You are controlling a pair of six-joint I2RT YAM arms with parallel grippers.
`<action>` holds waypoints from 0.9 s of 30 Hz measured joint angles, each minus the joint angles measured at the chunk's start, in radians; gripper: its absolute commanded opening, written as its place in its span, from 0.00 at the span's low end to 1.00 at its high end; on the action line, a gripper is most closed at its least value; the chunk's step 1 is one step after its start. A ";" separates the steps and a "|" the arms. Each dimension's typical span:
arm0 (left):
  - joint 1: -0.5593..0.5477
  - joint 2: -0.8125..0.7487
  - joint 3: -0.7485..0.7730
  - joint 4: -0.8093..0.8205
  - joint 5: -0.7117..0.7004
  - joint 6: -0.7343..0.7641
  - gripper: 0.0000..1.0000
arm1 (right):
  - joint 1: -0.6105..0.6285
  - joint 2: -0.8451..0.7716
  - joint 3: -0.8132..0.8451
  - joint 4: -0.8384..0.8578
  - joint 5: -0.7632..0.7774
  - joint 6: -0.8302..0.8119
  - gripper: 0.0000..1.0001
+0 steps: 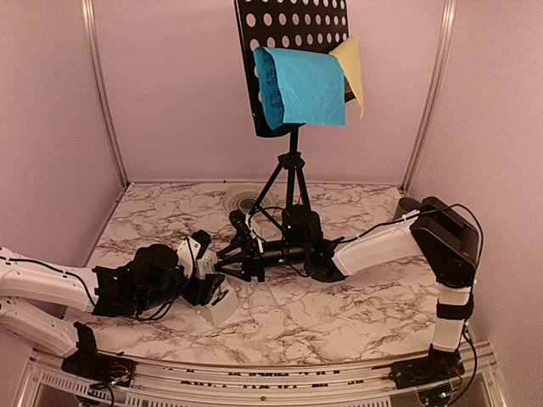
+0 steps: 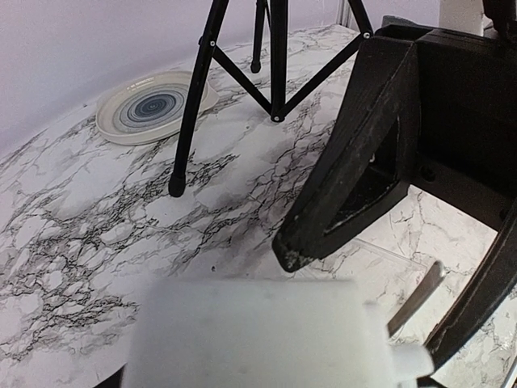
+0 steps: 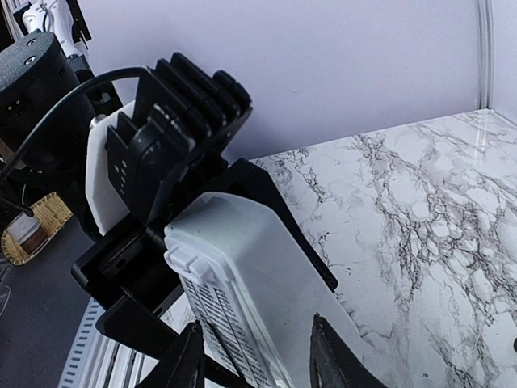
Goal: Pack up the instrument practice props
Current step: Hook the pendulum on the metronome.
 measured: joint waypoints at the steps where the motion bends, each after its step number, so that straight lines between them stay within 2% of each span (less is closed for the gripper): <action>1: 0.000 -0.003 0.000 0.000 0.001 0.000 0.72 | 0.000 -0.001 -0.001 0.000 0.000 0.000 0.41; 9: 0.000 -0.032 -0.024 0.029 0.012 -0.001 0.63 | 0.000 -0.002 -0.004 0.000 0.006 -0.003 0.38; 18: 0.000 -0.034 -0.030 0.045 0.017 0.000 0.64 | -0.002 -0.002 -0.004 0.000 -0.004 -0.003 0.39; 22: 0.000 -0.034 -0.030 0.045 0.018 -0.002 0.68 | -0.002 -0.002 -0.004 -0.001 -0.006 -0.003 0.39; 27: 0.000 -0.036 -0.035 0.053 0.026 -0.002 0.69 | -0.002 -0.002 -0.003 -0.001 -0.006 -0.003 0.39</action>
